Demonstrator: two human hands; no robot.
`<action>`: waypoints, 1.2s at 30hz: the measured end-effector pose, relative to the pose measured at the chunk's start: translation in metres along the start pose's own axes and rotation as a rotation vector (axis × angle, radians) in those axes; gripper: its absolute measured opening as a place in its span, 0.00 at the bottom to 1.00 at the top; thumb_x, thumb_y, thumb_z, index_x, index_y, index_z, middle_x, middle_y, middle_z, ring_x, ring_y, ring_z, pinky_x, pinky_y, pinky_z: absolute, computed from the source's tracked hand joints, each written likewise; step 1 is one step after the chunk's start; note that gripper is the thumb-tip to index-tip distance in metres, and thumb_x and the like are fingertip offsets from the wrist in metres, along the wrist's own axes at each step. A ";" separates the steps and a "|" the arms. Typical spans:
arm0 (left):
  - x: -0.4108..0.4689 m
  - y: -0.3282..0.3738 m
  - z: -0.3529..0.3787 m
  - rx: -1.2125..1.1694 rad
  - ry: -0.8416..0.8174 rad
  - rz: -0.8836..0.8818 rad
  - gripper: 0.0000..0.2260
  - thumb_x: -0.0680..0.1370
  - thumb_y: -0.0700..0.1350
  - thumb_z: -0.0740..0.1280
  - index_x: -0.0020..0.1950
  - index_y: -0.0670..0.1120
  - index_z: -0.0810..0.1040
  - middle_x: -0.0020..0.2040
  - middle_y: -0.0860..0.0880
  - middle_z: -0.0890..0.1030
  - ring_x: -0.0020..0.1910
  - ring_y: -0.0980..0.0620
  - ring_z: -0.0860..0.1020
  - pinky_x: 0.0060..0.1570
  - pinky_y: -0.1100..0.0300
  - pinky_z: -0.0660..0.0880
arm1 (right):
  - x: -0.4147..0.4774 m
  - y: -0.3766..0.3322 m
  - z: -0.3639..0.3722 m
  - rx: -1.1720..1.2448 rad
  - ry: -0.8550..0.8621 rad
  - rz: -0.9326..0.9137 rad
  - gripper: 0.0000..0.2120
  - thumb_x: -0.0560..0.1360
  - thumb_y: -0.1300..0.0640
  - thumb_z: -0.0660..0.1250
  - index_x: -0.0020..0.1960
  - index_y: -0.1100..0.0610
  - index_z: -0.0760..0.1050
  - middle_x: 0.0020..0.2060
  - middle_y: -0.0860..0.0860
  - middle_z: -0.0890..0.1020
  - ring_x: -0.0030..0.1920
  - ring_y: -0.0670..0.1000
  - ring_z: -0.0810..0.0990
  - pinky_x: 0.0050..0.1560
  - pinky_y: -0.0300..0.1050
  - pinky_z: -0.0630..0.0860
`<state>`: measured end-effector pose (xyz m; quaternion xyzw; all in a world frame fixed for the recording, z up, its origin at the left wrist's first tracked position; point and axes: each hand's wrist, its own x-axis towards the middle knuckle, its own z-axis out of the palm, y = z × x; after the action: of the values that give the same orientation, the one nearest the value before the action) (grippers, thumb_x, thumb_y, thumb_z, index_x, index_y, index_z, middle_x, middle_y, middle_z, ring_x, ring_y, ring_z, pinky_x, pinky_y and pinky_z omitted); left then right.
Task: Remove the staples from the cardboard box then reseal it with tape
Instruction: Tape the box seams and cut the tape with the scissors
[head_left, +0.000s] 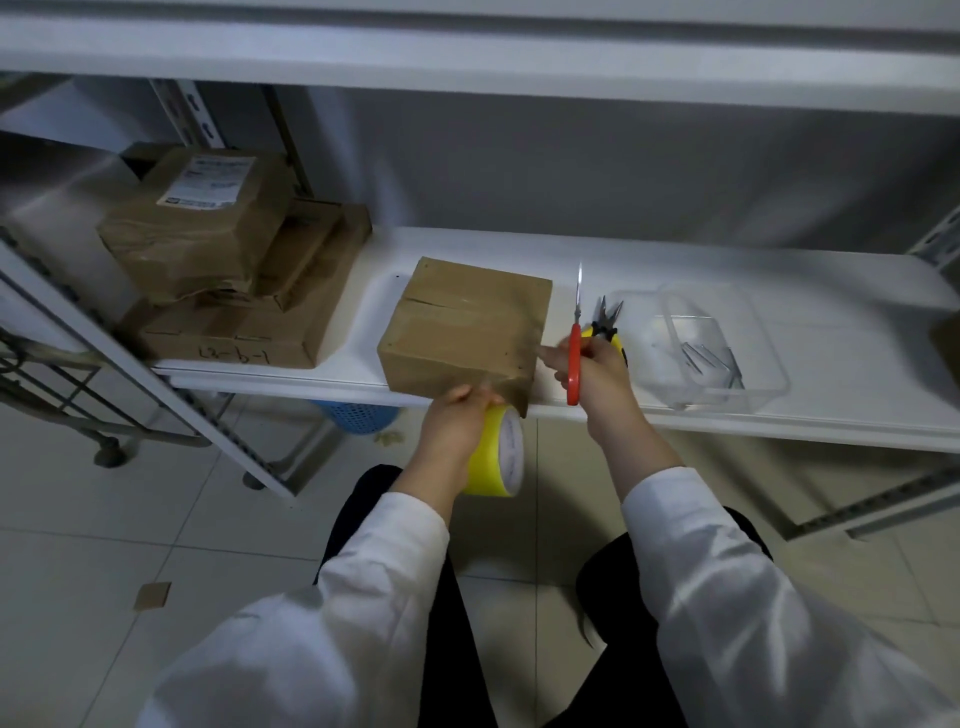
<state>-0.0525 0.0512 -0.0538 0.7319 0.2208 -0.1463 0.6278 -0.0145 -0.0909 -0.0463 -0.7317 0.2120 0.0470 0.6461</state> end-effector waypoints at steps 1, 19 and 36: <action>-0.001 0.005 0.003 -0.009 -0.009 -0.005 0.11 0.81 0.49 0.58 0.45 0.46 0.77 0.42 0.51 0.78 0.45 0.52 0.74 0.50 0.62 0.67 | -0.001 -0.002 -0.004 0.062 -0.019 -0.005 0.10 0.69 0.56 0.74 0.41 0.56 0.72 0.37 0.53 0.77 0.40 0.52 0.76 0.47 0.46 0.75; 0.010 0.027 0.021 -0.052 -0.004 -0.120 0.16 0.80 0.51 0.60 0.58 0.41 0.78 0.51 0.43 0.78 0.47 0.46 0.76 0.49 0.54 0.71 | 0.011 0.010 -0.006 0.044 -0.035 -0.007 0.16 0.68 0.53 0.76 0.48 0.60 0.74 0.38 0.50 0.78 0.42 0.51 0.76 0.50 0.46 0.74; 0.010 0.036 0.020 0.012 0.043 -0.143 0.10 0.77 0.47 0.64 0.37 0.47 0.71 0.41 0.45 0.76 0.46 0.45 0.75 0.54 0.52 0.72 | 0.019 0.009 0.011 -0.264 -0.011 -0.053 0.23 0.65 0.45 0.76 0.50 0.61 0.76 0.41 0.53 0.79 0.42 0.51 0.76 0.45 0.43 0.71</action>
<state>-0.0243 0.0284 -0.0313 0.7211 0.2851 -0.1766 0.6063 0.0019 -0.0854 -0.0631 -0.8155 0.1809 0.0615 0.5463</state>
